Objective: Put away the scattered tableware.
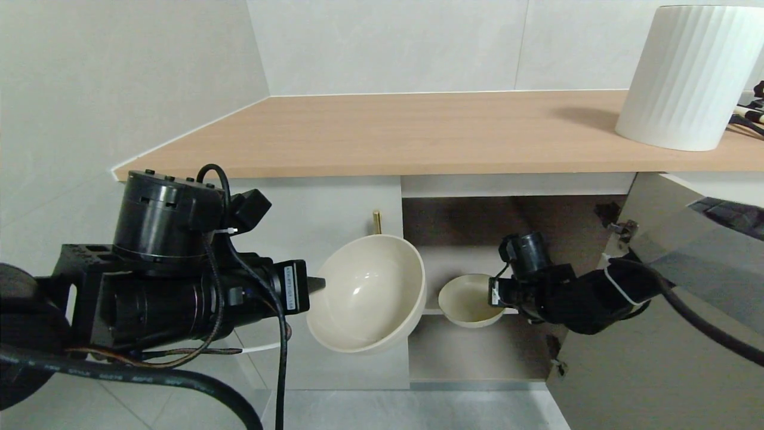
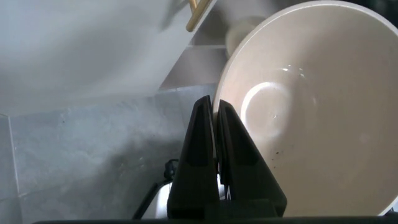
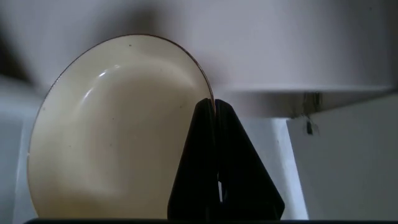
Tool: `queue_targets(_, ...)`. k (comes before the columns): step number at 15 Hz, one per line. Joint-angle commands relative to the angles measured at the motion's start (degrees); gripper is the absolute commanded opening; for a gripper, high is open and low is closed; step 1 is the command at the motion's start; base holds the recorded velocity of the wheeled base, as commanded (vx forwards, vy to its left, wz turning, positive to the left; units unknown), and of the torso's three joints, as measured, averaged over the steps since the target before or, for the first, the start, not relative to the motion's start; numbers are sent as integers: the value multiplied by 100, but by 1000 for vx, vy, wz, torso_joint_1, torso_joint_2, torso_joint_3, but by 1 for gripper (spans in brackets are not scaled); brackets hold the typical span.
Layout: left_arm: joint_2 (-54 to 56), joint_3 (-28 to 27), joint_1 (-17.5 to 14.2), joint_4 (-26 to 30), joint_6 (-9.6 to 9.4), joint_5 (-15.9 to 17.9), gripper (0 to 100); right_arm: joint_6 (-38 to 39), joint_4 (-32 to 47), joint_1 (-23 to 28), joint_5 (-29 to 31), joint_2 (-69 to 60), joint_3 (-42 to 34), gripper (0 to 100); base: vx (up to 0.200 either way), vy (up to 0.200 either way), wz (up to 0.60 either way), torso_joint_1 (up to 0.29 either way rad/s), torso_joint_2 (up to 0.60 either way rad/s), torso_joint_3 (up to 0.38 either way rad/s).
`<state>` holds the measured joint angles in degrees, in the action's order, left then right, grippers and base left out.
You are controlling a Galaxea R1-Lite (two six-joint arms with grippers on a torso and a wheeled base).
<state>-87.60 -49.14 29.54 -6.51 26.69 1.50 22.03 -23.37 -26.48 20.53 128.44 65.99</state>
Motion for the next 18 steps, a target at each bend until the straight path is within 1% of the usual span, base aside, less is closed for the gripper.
queue_targets(1,-73,10,17,-8,3,-1,0,91,8,134,223,797,608,0,0,0,0,0,0,0)
queue_targets(2,-82,19,17,-8,3,-1,0,91,8,169,285,876,687,0,0,0,0,0,0,0)
queue_targets(3,-90,19,26,-8,3,-1,0,91,34,240,373,1087,969,0,0,0,0,0,0,0)
queue_targets(7,-108,36,43,-8,3,-1,0,117,315,442,390,1350,1461,0,0,0,0,0,0,0)
queue_targets(10,-143,36,61,-8,3,-1,0,117,315,556,698,1605,1839,0,0,0,0,0,0,0)
queue_targets(16,-187,45,61,-8,3,-1,0,214,307,609,839,1702,2146,0,0,0,0,0,0,0)
queue_targets(18,-187,36,70,-8,3,-1,0,214,307,609,839,1693,2138,0,0,0,0,0,0,0)
